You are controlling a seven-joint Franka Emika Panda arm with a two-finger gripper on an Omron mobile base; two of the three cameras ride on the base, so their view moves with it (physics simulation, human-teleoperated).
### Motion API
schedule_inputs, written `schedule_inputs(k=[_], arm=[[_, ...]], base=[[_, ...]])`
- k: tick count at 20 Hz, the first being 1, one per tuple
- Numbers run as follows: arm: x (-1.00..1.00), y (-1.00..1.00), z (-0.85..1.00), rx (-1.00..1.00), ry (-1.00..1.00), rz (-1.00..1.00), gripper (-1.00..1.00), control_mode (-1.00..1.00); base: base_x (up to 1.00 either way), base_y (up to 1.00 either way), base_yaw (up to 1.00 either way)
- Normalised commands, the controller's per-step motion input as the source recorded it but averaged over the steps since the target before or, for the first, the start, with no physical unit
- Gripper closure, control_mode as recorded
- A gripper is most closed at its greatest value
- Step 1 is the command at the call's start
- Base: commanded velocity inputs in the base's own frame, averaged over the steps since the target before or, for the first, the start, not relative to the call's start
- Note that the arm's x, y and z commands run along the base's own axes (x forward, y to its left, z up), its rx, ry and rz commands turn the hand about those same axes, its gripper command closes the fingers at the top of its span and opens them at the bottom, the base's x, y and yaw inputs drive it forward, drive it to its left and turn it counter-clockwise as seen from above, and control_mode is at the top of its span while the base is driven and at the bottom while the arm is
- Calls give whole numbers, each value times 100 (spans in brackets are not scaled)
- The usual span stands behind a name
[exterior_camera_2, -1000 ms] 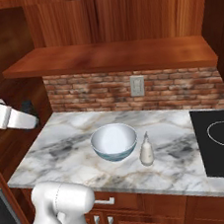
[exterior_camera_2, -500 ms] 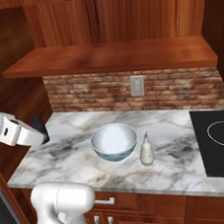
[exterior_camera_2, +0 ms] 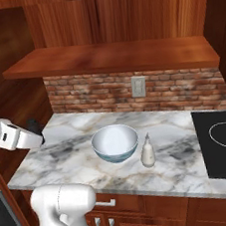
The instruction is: Retrieve the bottle and the shaker from the cabinet and place them next to the mixing bowl on the counter. Then add garlic from the fridge to the mixing bowl.
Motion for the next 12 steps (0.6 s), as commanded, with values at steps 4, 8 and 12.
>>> schedule_inputs(k=[4, 8, 12], arm=[[22, 0, -11, 1, -10, -1, 100, -100], [41, 0, -6, 0, -6, -7, 100, -100], [36, 0, 0, 0, -4, -13, 100, -100]], base=[[0, 0, 0], [0, 0, 0], [0, 0, 0]])
